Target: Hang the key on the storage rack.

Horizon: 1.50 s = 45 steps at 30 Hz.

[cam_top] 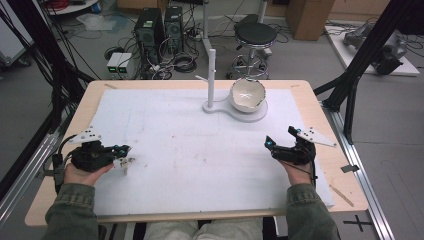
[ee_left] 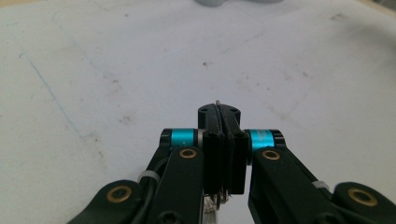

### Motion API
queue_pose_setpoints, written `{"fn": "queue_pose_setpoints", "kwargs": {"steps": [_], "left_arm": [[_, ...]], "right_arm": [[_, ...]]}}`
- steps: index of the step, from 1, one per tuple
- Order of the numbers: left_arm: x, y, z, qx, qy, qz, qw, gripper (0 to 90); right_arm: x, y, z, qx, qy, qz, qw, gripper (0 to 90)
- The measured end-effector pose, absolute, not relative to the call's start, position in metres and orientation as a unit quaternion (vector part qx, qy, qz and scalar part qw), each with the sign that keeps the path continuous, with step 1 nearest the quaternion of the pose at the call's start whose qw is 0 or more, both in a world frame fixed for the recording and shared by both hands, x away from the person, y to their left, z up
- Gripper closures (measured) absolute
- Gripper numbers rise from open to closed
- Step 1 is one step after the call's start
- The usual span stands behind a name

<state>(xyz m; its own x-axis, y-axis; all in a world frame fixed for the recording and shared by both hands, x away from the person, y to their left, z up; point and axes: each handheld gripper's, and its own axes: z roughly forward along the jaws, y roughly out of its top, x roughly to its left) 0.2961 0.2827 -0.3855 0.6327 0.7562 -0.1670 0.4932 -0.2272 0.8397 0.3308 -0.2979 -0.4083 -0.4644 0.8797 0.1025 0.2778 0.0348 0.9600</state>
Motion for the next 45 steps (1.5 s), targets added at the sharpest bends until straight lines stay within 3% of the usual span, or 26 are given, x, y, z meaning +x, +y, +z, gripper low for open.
{"fn": "queue_pose_setpoints", "kwargs": {"steps": [11,29,45], "left_arm": [[0.306,0.274,-0.361,0.759,0.394,0.144,0.499,87.9],[0.330,0.238,-0.313,0.794,0.355,0.155,0.469,87.9],[0.352,0.220,-0.276,0.791,0.346,0.172,0.474,88.2]], "right_arm": [[0.329,-0.298,-0.408,0.435,0.661,0.547,0.272,0.5],[0.329,-0.300,-0.407,0.439,0.657,0.549,0.273,0.5],[0.330,-0.303,-0.407,0.444,0.651,0.555,0.265,0.5]]}}
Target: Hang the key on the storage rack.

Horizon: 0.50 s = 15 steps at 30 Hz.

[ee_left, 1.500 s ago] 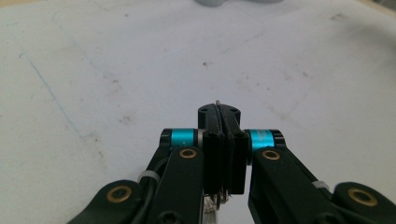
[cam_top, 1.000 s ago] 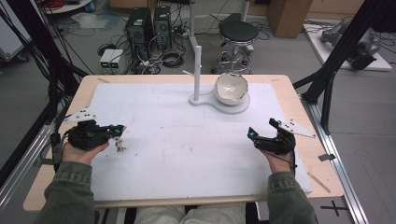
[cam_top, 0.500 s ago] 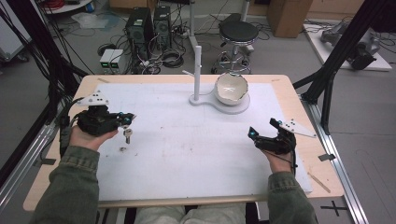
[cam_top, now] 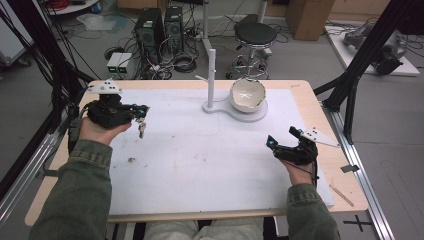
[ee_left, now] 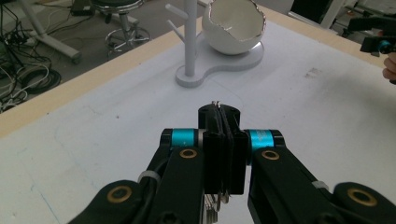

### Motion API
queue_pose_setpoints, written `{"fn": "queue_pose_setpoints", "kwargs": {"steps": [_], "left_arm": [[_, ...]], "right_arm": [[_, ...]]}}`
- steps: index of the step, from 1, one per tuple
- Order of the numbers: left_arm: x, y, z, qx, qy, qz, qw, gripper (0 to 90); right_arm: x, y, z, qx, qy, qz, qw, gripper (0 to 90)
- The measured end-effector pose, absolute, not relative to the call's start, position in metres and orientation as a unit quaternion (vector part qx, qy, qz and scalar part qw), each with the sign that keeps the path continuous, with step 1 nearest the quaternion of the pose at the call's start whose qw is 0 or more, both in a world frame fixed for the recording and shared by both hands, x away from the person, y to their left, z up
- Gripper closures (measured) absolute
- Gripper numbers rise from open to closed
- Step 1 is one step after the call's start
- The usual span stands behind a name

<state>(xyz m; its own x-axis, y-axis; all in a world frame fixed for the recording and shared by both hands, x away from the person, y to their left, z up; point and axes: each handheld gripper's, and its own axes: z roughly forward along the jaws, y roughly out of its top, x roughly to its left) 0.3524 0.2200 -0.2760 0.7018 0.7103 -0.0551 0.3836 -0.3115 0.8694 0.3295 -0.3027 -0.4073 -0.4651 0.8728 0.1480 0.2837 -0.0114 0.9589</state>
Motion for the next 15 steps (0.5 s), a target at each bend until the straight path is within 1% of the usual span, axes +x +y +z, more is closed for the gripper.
{"fn": "queue_pose_setpoints", "kwargs": {"steps": [15], "left_arm": [[0.378,0.192,-0.247,0.796,0.323,0.169,0.483,88.1]], "right_arm": [[0.328,-0.303,-0.407,0.440,0.650,0.562,0.259,0.5]]}}
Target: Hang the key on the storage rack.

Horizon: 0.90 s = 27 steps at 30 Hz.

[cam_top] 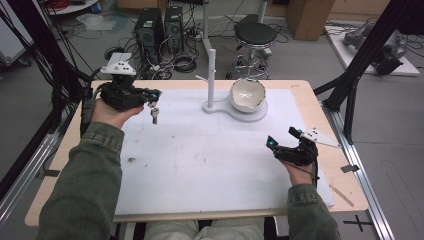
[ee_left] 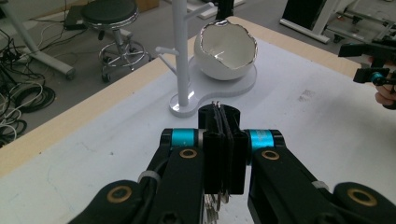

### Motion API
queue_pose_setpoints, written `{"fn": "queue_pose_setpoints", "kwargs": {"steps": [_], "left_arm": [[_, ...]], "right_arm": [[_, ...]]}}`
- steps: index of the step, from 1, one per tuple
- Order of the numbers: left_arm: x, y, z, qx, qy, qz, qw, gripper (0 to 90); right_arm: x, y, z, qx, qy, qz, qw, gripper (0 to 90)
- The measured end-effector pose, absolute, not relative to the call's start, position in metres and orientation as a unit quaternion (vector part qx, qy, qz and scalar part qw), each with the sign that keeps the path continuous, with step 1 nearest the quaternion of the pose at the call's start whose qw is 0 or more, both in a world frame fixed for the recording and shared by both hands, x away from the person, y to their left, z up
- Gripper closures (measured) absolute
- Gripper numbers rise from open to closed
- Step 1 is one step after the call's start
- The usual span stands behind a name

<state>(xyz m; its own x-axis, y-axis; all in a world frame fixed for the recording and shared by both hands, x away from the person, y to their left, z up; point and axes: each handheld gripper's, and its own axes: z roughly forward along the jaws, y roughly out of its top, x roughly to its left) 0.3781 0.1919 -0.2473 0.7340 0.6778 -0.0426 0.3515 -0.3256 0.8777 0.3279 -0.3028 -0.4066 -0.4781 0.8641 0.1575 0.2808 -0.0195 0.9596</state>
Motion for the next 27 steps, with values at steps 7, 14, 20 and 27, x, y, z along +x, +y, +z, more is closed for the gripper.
{"fn": "queue_pose_setpoints", "kwargs": {"steps": [7,14,20,27], "left_arm": [[0.390,0.179,-0.235,0.799,0.310,0.168,0.487,88.2],[0.401,0.171,-0.227,0.801,0.307,0.172,0.485,88.1],[0.407,0.165,-0.217,0.792,0.307,0.173,0.499,88.1],[0.417,0.151,-0.203,0.795,0.296,0.177,0.499,88.1]], "right_arm": [[0.326,-0.304,-0.406,0.441,0.648,0.565,0.258,0.5],[0.326,-0.304,-0.406,0.440,0.648,0.565,0.259,0.5],[0.326,-0.305,-0.406,0.441,0.647,0.566,0.258,0.5],[0.324,-0.305,-0.405,0.443,0.646,0.566,0.257,0.5]]}}
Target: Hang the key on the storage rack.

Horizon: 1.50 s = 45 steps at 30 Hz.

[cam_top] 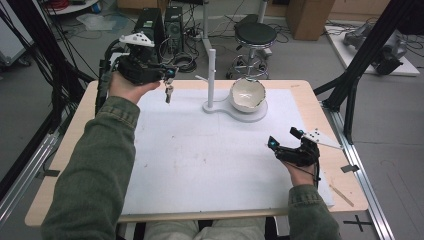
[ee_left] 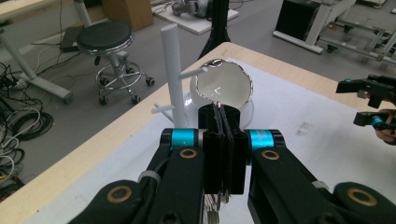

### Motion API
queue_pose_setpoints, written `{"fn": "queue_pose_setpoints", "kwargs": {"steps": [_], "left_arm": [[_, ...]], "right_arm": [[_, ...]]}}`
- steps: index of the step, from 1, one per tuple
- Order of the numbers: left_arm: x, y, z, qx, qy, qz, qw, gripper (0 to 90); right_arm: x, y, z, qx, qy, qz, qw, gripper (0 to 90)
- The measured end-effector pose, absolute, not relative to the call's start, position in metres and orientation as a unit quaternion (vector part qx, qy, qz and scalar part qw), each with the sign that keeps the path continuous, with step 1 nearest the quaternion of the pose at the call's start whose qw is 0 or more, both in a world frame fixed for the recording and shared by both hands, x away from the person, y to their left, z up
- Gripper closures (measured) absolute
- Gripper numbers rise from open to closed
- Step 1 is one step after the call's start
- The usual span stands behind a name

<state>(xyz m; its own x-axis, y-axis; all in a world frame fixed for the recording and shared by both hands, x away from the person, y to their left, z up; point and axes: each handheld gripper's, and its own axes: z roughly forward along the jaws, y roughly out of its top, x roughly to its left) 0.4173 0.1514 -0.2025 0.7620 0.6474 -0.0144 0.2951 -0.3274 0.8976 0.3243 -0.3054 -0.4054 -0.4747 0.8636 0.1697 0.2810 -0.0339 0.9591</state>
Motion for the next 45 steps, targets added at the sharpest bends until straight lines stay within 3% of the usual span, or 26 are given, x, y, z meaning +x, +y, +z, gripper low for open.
{"fn": "queue_pose_setpoints", "kwargs": {"steps": [19,45], "left_arm": [[0.456,0.116,-0.198,0.814,0.294,0.178,0.469,88.1],[0.491,0.070,-0.205,0.787,0.300,0.161,0.515,88.1]], "right_arm": [[0.324,-0.307,-0.405,0.437,0.646,0.572,0.254,0.5],[0.321,-0.308,-0.405,0.439,0.644,0.576,0.248,0.5]]}}
